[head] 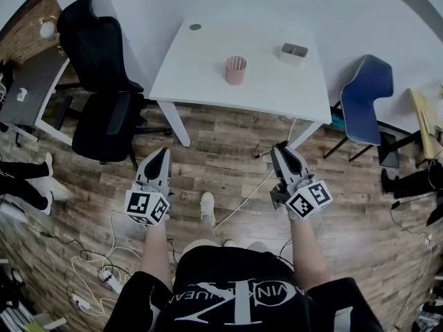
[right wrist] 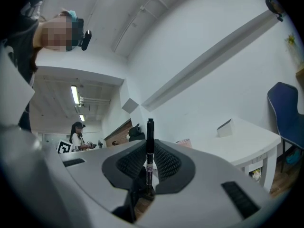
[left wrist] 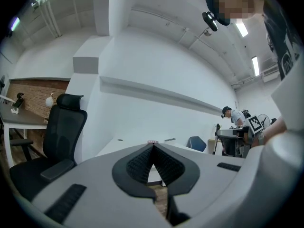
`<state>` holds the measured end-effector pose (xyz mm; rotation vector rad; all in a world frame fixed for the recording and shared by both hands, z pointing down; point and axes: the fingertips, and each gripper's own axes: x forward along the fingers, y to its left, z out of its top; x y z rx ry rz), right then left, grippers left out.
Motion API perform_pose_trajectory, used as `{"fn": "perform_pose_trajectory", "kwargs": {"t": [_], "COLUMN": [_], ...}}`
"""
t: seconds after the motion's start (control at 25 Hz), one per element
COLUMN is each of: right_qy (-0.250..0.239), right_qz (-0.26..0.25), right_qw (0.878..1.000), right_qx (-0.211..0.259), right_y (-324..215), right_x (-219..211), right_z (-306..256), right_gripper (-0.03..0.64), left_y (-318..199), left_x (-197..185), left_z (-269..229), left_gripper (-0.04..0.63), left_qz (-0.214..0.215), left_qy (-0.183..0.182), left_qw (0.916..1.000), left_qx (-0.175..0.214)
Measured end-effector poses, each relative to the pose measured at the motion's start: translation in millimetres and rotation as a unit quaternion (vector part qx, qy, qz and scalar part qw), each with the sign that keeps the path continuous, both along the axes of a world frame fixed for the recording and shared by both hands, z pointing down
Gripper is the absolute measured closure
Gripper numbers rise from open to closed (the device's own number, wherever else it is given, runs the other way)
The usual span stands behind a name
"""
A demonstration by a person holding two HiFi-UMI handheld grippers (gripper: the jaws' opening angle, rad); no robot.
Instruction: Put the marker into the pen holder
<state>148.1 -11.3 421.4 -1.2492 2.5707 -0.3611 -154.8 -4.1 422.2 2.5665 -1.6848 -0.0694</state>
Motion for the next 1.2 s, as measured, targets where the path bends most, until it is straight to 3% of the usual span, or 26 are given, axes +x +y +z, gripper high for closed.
{"fn": "perform_pose_trajectory", "kwargs": {"t": [1.2], "right_qy": [-0.002], "right_qz": [0.072], "right_qw": [0.997], "right_qx": [-0.029], "right_y": [-174.1], "right_x": [-28.5], "right_z": [0.7], "right_gripper": [0.558], "left_y": [-222.5], "left_x": [0.3], "left_z": [7.7], "left_gripper": [0.581], "left_qz": [0.106], "left_qy": [-0.009], "left_qw": [0.9941], "left_qx": [-0.021]}}
